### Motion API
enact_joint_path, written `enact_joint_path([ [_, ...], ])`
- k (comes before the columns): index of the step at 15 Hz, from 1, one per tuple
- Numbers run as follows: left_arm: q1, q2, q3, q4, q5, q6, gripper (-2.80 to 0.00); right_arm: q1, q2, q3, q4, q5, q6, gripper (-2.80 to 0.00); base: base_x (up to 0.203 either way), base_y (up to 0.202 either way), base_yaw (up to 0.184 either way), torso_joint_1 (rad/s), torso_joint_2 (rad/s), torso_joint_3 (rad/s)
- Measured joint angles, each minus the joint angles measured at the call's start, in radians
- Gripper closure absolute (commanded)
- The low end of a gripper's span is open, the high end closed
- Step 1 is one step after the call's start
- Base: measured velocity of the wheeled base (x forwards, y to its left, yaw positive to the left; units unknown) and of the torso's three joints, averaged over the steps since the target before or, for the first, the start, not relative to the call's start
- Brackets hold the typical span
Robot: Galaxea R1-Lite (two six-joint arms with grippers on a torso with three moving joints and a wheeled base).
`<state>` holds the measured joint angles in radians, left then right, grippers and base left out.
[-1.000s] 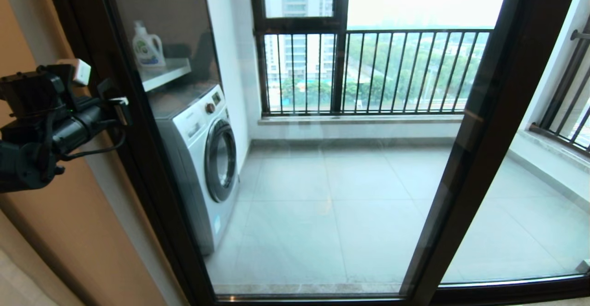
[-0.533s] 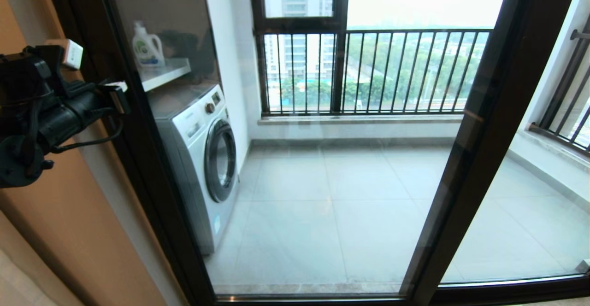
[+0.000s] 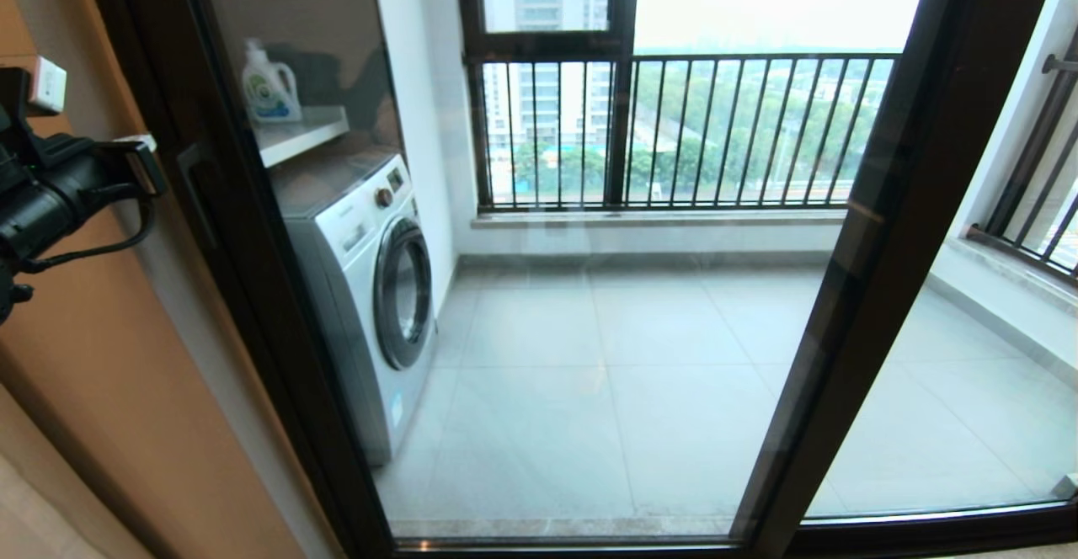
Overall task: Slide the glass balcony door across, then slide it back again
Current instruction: Open the slid door
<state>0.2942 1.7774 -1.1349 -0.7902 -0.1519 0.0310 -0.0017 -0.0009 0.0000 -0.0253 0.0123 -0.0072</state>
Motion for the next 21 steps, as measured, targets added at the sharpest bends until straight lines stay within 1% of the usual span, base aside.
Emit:
enact_joint_path([
  [6, 0.063, 0.1, -0.049, -0.009, -0.003, -0.003, 0.0, 0.0, 0.0, 0.0, 0.0, 0.001, 0.0, 0.0, 0.0, 0.0, 0.0, 0.0, 0.0, 0.0],
  [8, 0.068, 0.132, -0.064, -0.05, -0.002, -0.004, 0.0, 0.0, 0.0, 0.0, 0.0, 0.0, 0.0, 0.0, 0.0, 0.0, 0.0, 0.0, 0.0, 0.0],
  [9, 0.068, 0.145, -0.072, -0.064, -0.002, -0.003, 0.0, 0.0, 0.0, 0.0, 0.0, 0.001, 0.0, 0.0, 0.0, 0.0, 0.0, 0.0, 0.0, 0.0],
  [13, 0.06, 0.166, -0.082, -0.063, -0.005, -0.002, 0.0, 0.0, 0.0, 0.0, 0.0, 0.001, 0.0, 0.0, 0.0, 0.0, 0.0, 0.0, 0.0, 0.0],
  [21, 0.005, 0.169, -0.074, -0.062, -0.005, -0.004, 0.0, 0.0, 0.0, 0.0, 0.0, 0.0, 0.0, 0.0, 0.0, 0.0, 0.0, 0.0, 0.0, 0.0],
])
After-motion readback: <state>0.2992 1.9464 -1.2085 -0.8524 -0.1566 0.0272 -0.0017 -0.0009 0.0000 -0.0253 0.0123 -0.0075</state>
